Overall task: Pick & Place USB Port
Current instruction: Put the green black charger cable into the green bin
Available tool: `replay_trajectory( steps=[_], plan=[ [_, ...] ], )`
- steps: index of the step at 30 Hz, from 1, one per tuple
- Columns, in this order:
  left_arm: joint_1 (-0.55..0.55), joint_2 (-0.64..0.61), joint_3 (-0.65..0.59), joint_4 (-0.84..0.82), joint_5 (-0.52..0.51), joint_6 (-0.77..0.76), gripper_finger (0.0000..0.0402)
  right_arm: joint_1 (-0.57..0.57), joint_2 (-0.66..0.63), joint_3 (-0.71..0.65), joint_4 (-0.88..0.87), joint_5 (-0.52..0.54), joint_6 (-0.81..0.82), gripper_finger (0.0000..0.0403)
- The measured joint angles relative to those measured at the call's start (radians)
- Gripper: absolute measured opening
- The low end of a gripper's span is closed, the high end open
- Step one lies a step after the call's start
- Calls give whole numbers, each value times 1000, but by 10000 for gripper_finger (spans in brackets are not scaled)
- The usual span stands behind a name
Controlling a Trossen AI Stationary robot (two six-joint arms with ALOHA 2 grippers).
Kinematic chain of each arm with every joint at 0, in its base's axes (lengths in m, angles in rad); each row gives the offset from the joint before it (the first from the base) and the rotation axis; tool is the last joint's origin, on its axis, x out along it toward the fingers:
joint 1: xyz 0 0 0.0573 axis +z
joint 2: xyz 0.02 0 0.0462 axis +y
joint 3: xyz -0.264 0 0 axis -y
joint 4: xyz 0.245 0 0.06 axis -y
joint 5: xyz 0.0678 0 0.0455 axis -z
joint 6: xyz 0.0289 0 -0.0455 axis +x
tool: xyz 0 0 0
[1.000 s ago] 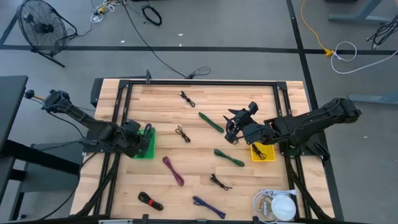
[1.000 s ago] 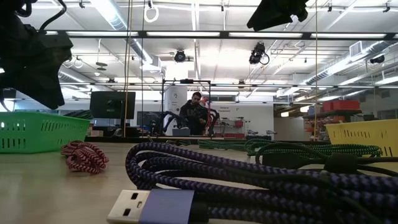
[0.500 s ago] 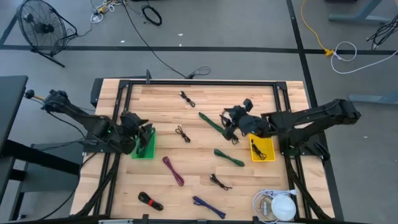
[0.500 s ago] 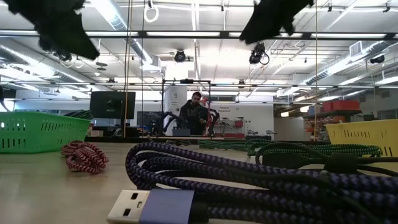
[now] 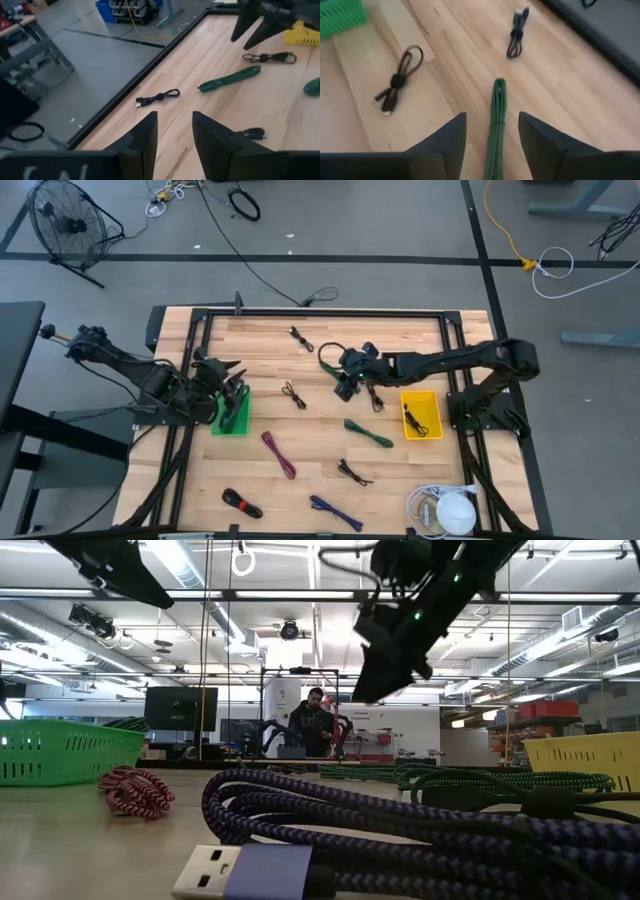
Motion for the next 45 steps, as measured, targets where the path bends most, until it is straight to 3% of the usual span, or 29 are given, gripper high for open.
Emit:
replay_trajectory(
  steps=[6, 11, 27, 45],
  plan=[
    [0, 1, -1, 144, 37, 190, 126, -12, 101, 0, 16, -48, 32, 215],
    [0, 2, -1, 244, 55, 314, 126, -11, 142, 0, 27, -48, 57, 215],
    [0, 2, -1, 253, 87, 316, 126, -14, 163, 0, -49, -1, 86, 210],
    [0, 9, -1, 295, 105, 317, 126, -14, 163, -122, 44, -22, 155, 210]
  ],
)
